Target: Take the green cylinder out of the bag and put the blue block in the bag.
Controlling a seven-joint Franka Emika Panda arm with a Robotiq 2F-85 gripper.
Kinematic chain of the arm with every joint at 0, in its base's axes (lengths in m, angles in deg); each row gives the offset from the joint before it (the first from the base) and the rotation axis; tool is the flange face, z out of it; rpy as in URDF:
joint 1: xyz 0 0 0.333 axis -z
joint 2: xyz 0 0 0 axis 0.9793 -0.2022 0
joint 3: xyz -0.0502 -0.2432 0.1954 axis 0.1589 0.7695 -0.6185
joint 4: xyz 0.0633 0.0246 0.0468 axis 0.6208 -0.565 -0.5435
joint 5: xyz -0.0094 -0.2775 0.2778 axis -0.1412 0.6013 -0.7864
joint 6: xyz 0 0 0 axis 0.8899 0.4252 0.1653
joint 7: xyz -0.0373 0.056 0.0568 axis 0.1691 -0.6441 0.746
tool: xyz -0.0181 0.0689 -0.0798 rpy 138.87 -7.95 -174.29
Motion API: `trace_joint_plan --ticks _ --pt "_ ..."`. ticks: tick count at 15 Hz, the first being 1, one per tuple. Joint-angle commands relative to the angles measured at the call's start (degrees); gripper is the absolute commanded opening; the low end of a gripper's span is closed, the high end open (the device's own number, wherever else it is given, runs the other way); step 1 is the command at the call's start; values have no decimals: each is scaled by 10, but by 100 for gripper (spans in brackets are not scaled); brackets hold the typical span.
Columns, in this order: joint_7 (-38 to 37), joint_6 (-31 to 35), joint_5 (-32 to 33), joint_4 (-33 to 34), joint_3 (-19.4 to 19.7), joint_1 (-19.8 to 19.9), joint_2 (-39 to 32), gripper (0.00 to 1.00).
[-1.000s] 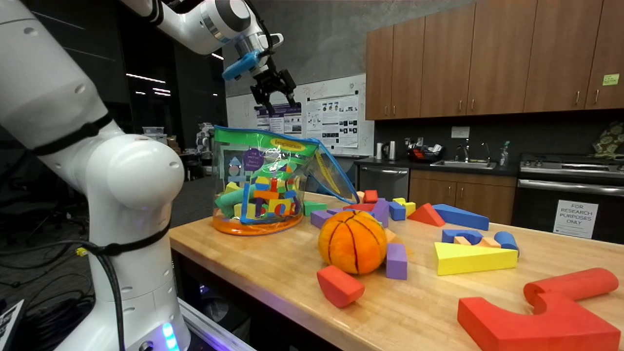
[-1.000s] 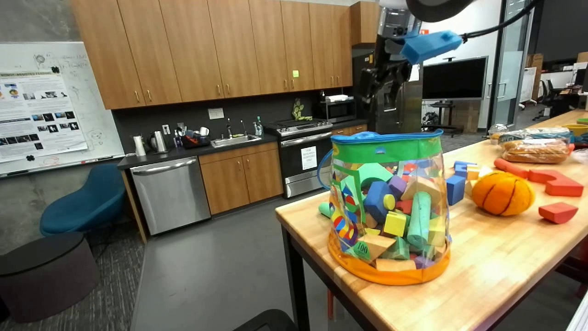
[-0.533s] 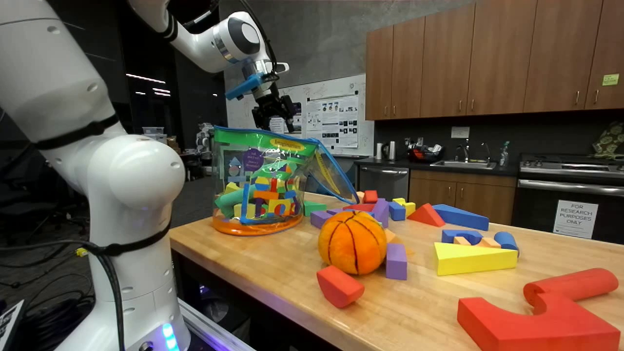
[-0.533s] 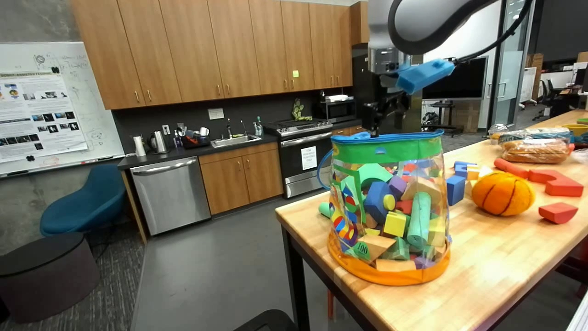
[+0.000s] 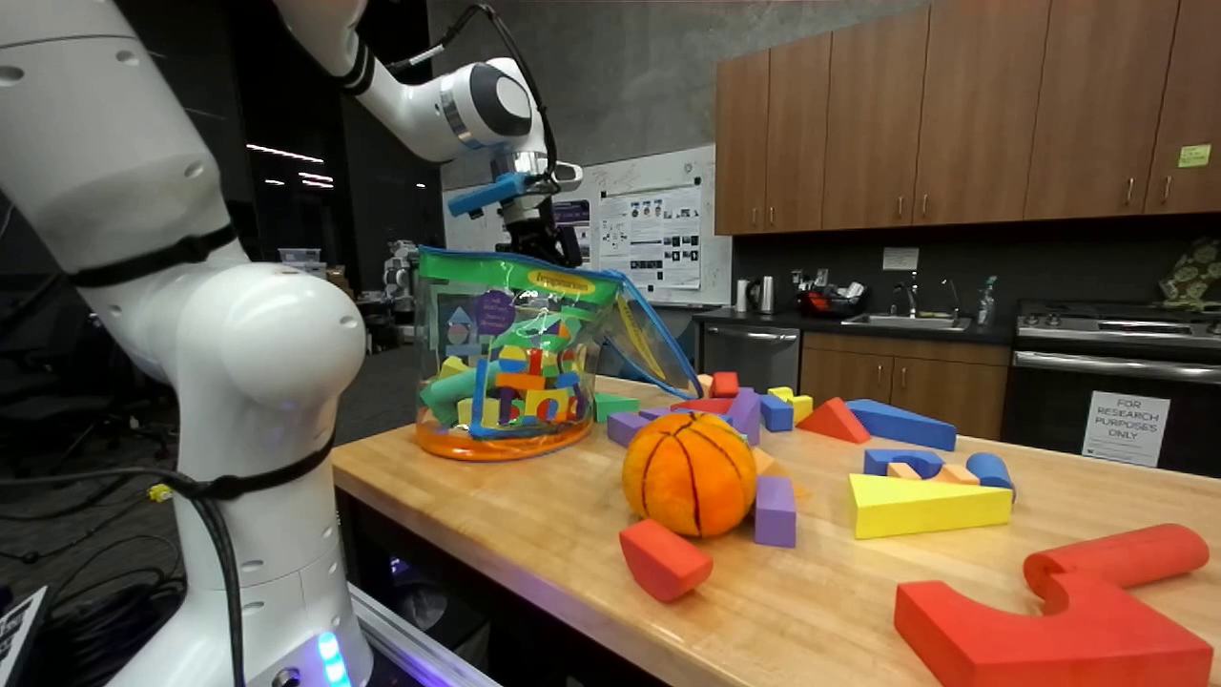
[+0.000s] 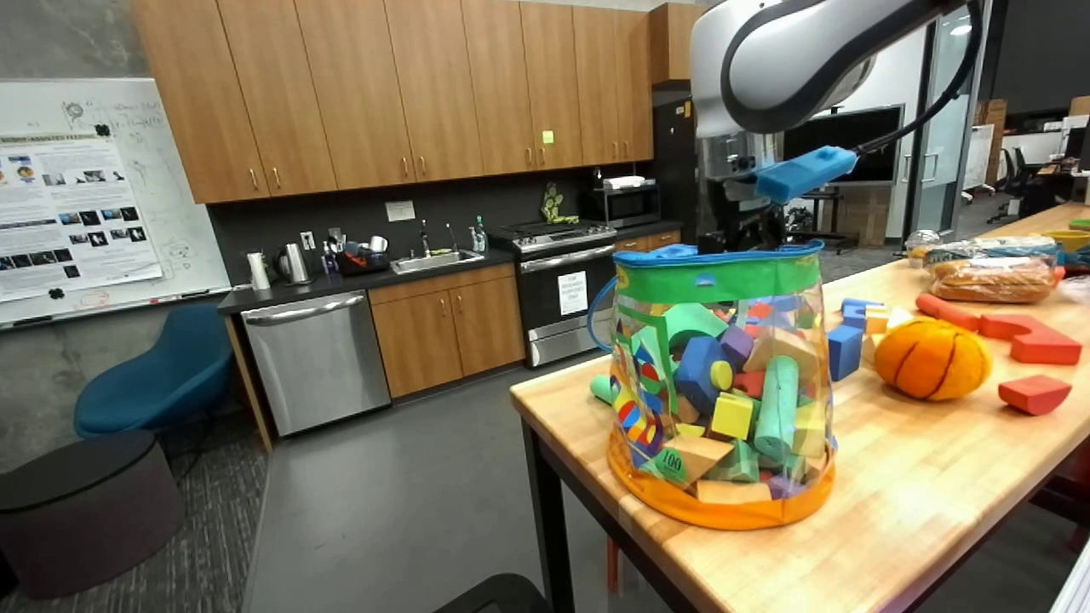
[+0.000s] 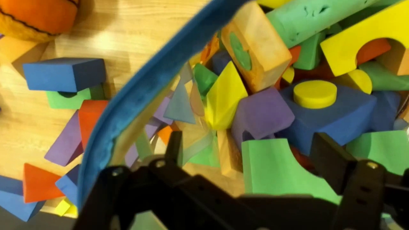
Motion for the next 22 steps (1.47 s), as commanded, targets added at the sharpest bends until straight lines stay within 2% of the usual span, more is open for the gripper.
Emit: trace_joint_plan --ticks 1,13,14,16,22 --pt "39 -32 -25 -8 17 -23 -10 100" --pt "37 -73 -16 -12 17 -25 -59 100" --pt "35 -71 -16 -12 17 -24 -60 75" --pt "33 -70 -16 -13 19 -23 -63 69" --pt "23 -66 -8 -9 24 -17 -60 21"
